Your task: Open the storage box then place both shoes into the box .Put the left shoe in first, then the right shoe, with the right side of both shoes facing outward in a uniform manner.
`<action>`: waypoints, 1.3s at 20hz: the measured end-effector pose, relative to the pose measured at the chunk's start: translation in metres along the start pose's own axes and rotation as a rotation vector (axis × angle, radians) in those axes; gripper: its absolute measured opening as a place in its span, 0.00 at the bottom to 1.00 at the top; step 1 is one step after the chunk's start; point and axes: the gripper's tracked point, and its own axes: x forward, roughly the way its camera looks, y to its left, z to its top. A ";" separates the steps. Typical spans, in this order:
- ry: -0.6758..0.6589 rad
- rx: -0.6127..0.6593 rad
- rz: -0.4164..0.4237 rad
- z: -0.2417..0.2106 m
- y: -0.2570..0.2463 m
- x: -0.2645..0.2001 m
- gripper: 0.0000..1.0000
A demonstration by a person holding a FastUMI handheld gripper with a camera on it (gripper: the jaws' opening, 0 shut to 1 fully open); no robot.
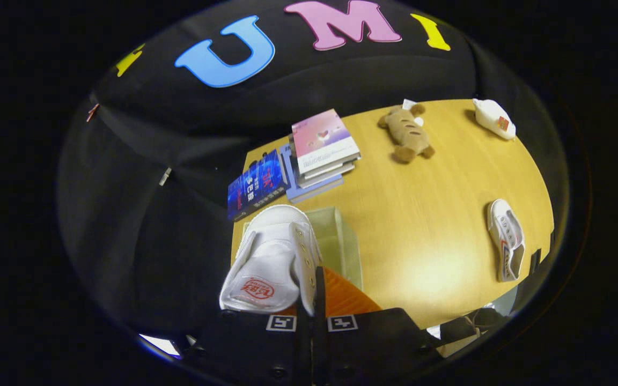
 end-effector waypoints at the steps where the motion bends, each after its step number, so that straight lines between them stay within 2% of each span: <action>1: 0.019 -0.002 -0.014 -0.009 0.005 0.013 0.07; 4: 0.021 -0.071 -0.081 -0.021 0.010 0.049 0.06; 6: 0.046 -0.054 -0.121 -0.032 0.009 0.068 0.07; 12: 0.102 -0.026 -0.174 -0.041 0.012 0.113 0.07; 20: 0.164 -0.043 -0.099 -0.060 0.030 0.127 0.17; 22: 0.183 -0.033 -0.036 -0.065 0.042 0.127 0.33; 23: 0.183 -0.034 -0.015 -0.064 0.046 0.121 0.45; 24: 0.173 -0.043 -0.002 -0.061 0.047 0.120 0.47; 26: 0.176 -0.069 0.042 -0.061 0.054 0.111 0.62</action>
